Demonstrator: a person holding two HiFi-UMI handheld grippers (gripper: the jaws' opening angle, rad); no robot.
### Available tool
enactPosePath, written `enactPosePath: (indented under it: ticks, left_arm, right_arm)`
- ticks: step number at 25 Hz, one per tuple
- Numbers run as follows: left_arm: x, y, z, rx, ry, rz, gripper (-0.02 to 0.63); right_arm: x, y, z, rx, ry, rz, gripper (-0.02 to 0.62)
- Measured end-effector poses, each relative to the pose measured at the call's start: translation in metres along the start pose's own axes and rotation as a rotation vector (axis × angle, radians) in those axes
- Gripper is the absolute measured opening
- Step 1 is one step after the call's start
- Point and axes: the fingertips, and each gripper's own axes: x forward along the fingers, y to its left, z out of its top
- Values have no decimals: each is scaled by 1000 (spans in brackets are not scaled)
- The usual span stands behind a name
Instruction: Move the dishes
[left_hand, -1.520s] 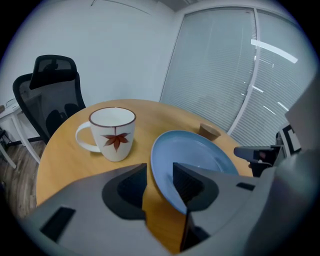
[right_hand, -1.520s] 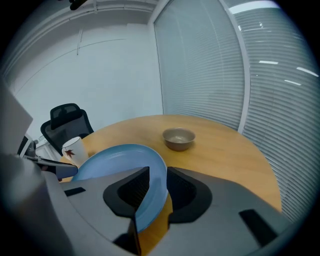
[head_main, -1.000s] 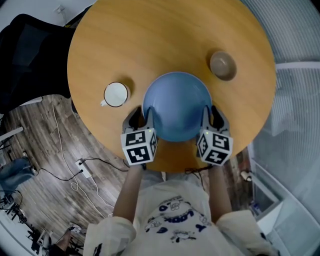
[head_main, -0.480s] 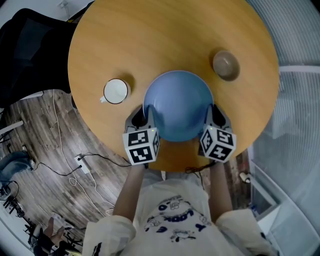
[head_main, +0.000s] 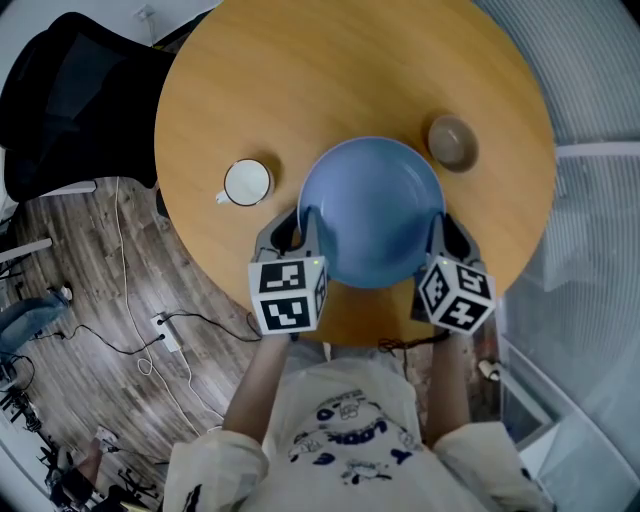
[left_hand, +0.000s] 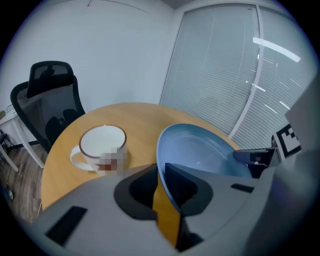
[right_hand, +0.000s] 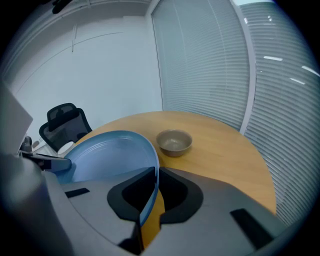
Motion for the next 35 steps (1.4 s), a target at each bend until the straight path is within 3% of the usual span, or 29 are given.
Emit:
enactPosePath:
  ticks: [5,13,19,28,35]
  left_arm:
    - [-26,2,42,-5,-57,-11,41]
    - [-46,44,93,19,-111,26,41]
    - [-60,81,132,23,-138,5,41]
    - [-40,151,207,60,-114,-71,41]
    - [-10,196,241,86,-77,-98,41]
  right_arm:
    - [-14,11,37,29,-30,32,26]
    - [-8,61,86,54,-74,102,23]
    - [-10,103,125,37,-108,113,23]
    - [23,168,185,73,-124,67,23]
    - [64,201,198,125,-95,62,23]
